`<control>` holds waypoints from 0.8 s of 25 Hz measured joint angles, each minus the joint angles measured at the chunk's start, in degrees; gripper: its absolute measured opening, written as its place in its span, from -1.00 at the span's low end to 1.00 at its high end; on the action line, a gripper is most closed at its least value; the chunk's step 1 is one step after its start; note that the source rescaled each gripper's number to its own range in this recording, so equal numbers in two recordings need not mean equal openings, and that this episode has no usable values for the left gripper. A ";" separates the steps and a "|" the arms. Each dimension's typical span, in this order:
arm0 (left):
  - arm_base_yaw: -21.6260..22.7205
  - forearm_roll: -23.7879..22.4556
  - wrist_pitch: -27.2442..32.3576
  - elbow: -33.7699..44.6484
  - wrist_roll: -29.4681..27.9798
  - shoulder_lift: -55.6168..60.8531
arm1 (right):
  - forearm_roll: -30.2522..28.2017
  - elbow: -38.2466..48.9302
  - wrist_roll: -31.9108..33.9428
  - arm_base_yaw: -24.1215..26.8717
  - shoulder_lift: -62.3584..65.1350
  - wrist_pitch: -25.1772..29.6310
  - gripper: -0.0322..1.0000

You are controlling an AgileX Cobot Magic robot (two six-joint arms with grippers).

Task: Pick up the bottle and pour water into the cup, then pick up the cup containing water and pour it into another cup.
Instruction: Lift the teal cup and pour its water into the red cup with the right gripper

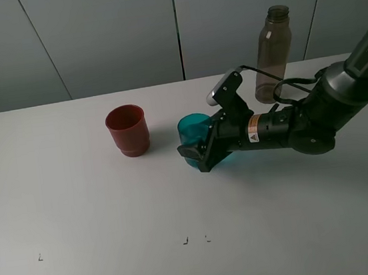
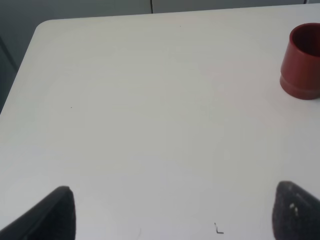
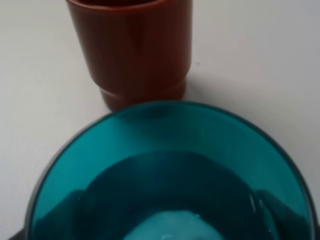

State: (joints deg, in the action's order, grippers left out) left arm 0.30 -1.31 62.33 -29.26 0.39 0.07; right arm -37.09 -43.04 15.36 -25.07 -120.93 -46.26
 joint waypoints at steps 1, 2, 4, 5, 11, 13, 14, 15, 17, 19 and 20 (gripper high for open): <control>0.00 0.00 0.00 0.00 0.00 0.00 | 0.65 -0.13 0.00 0.00 0.86 1.97 -0.79; 0.00 0.00 0.00 0.00 0.00 0.00 | 1.32 -0.49 0.10 0.00 1.79 4.14 -0.79; 0.00 0.00 0.00 0.00 0.00 0.00 | 1.96 -1.45 0.35 0.00 3.33 6.97 -0.79; 0.00 0.00 0.00 0.00 0.00 0.00 | 1.95 -1.97 0.46 0.00 3.84 7.43 -0.79; 0.00 0.00 0.00 0.00 0.00 0.00 | 0.67 -7.46 4.39 0.00 4.75 11.09 -0.79; 0.00 0.00 0.00 0.00 -0.39 0.00 | -0.53 -9.45 6.11 0.00 4.75 12.86 -0.79; 0.00 0.00 0.00 0.00 -0.39 0.00 | -1.18 -10.41 7.09 0.00 4.75 13.72 -0.79; 0.00 0.00 0.00 0.00 -0.39 0.00 | -1.52 -11.17 7.76 -0.12 4.75 14.49 -0.79; 0.00 0.00 0.00 0.00 -0.39 0.00 | -1.72 -12.95 8.59 -0.49 4.75 16.69 -0.79; 0.00 0.00 0.00 0.00 -0.39 0.00 | -2.64 -15.05 9.37 -1.16 4.75 19.09 -0.79; 0.00 0.00 0.00 0.00 -0.39 0.00 | -2.81 -15.88 9.79 -1.41 4.75 20.35 -0.79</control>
State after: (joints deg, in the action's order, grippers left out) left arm 0.30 -1.31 62.33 -29.26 0.00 0.07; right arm -39.89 -58.92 25.15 -26.48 -116.18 -25.91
